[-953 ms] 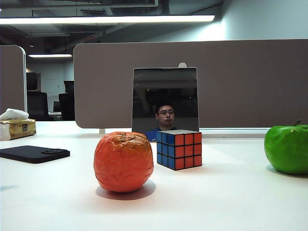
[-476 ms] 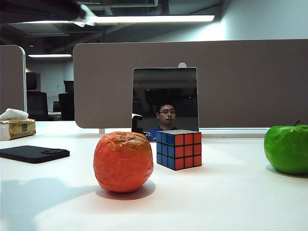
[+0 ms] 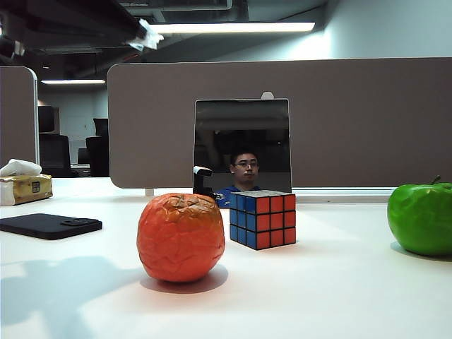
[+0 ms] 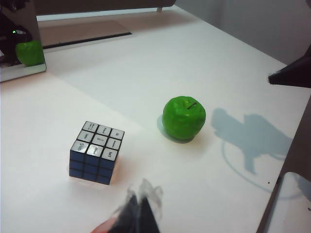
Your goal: Move all the fruits on the tabletop near the face of the Rubik's cube that has the color most similar to each fruit.
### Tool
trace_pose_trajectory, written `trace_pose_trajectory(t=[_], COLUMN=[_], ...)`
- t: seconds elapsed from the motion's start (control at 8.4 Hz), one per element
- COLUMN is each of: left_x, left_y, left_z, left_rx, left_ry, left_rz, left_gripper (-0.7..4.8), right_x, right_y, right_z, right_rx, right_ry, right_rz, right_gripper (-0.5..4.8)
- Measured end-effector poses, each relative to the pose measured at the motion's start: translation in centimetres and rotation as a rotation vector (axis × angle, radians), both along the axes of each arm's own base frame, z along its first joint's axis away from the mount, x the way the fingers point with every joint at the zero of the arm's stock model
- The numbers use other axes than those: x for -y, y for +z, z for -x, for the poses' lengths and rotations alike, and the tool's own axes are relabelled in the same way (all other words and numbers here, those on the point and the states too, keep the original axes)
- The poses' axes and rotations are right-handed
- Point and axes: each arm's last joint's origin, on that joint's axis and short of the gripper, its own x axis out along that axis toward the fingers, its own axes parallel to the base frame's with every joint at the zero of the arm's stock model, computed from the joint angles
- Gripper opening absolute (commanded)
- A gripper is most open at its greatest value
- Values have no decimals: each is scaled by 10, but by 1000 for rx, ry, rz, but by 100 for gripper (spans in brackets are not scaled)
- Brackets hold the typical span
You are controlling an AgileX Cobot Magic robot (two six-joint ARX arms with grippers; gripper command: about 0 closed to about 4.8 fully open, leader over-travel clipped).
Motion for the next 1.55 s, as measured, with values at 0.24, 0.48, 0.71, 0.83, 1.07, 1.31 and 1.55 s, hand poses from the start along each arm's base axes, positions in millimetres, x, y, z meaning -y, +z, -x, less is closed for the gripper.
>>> trace_pose_trajectory(t=[0.24, 0.48, 0.71, 0.83, 1.07, 1.31, 1.55], left_x=[3, 8, 8, 8, 8, 8, 8], left_y=[-3, 3, 0, -2, -4, -6, -7], left_z=[-2, 0, 1, 1, 2, 4, 4], left_rx=[-19, 47, 18, 4, 2, -18, -29], left_ry=[-36, -82, -89, -89, -107, -155, -162], left_rz=[-4, 33, 12, 1, -22, -20, -25], left_gripper=[-5, -5, -5, -5, -5, -5, -5], right_x=[1, 3, 1, 0, -21, -22, -23], right_y=[-7, -22, -31, -32, -53, -63, -69], right_z=[-15, -37, -45, -46, -79, -90, -100], right_rx=[-92, -230, -317, -335, -375, -407, -399], right_ry=[-14, -17, -24, -15, 24, 22, 22], right_rz=[-21, -31, 1, 10, 181, 189, 188], right_gripper=[-1, -1, -1, -1, -1, -1, -1])
